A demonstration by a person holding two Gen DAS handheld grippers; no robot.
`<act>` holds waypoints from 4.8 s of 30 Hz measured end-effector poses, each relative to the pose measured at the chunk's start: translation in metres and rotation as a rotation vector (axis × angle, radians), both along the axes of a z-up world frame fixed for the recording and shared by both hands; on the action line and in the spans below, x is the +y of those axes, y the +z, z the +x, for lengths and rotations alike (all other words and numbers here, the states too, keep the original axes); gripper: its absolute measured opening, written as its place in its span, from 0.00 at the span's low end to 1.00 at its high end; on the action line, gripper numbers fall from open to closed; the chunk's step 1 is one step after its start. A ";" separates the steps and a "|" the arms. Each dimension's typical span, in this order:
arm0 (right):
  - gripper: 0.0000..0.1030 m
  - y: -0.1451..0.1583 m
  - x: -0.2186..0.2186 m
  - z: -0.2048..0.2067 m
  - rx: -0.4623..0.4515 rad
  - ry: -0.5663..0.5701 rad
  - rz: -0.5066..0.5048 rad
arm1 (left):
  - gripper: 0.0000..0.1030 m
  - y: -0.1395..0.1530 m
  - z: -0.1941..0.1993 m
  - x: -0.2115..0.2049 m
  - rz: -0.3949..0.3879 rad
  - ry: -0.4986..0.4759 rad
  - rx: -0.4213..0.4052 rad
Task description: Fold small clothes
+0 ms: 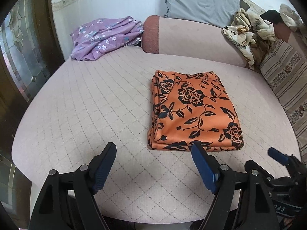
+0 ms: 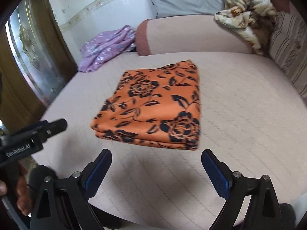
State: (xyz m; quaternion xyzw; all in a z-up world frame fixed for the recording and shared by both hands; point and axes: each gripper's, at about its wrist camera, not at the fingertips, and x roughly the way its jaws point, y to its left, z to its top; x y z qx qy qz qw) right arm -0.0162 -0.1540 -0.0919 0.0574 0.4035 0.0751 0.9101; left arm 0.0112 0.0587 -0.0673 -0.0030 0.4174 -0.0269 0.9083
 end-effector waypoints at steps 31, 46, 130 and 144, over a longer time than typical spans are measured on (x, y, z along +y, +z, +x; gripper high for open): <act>0.93 0.017 0.011 0.014 -0.030 -0.036 -0.177 | 0.88 0.005 0.012 -0.011 0.039 0.014 -0.045; 0.93 0.010 -0.001 0.032 0.040 0.010 -0.002 | 0.89 -0.016 0.022 0.013 -0.021 0.065 0.011; 0.86 -0.011 -0.026 0.115 0.028 0.013 0.266 | 0.78 -0.027 0.063 -0.002 -0.033 -0.017 0.052; 0.87 -0.009 -0.002 0.027 0.115 -0.020 -0.105 | 0.83 0.006 0.029 -0.015 0.049 0.010 -0.038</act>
